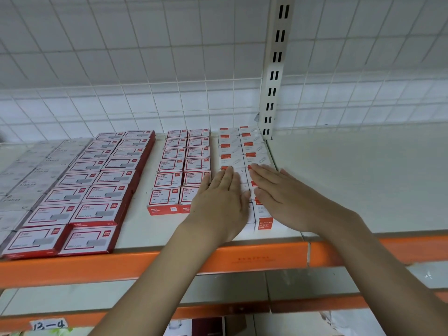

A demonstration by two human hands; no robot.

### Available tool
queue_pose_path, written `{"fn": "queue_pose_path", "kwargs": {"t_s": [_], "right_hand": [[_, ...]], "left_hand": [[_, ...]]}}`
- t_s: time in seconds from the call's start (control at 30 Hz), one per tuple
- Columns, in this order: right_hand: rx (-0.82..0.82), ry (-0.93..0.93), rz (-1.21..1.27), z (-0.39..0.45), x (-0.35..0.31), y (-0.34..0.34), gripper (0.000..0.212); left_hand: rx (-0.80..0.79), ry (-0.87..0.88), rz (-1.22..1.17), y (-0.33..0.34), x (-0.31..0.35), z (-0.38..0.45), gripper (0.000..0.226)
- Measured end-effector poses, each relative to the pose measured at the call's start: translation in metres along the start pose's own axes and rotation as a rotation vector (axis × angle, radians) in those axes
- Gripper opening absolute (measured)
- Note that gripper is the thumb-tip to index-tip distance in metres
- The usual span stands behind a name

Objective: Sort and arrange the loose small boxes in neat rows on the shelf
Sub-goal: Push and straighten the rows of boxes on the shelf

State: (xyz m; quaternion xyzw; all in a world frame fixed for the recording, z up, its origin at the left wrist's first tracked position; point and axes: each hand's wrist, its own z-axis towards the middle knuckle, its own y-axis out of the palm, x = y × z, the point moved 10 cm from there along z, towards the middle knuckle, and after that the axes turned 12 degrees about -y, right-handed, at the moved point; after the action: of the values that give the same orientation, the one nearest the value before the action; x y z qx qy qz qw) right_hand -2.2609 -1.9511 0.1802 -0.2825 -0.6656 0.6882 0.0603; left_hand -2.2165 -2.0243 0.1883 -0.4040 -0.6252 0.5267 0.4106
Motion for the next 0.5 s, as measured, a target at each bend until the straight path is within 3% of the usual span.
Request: {"fn": "queue_pose_path", "kwargs": {"t_s": [0.3,0.5], "right_hand": [[0.004,0.021,-0.034,0.003,0.001,-0.001,0.053],[0.052,0.035,-0.026,-0.011,-0.005,-0.009,0.053]], "left_hand": [[-0.027,0.005,-0.025,0.001,-0.001,0.003,0.056],[0.035,0.012,-0.06,-0.004,-0.002,-0.016,0.057]]}}
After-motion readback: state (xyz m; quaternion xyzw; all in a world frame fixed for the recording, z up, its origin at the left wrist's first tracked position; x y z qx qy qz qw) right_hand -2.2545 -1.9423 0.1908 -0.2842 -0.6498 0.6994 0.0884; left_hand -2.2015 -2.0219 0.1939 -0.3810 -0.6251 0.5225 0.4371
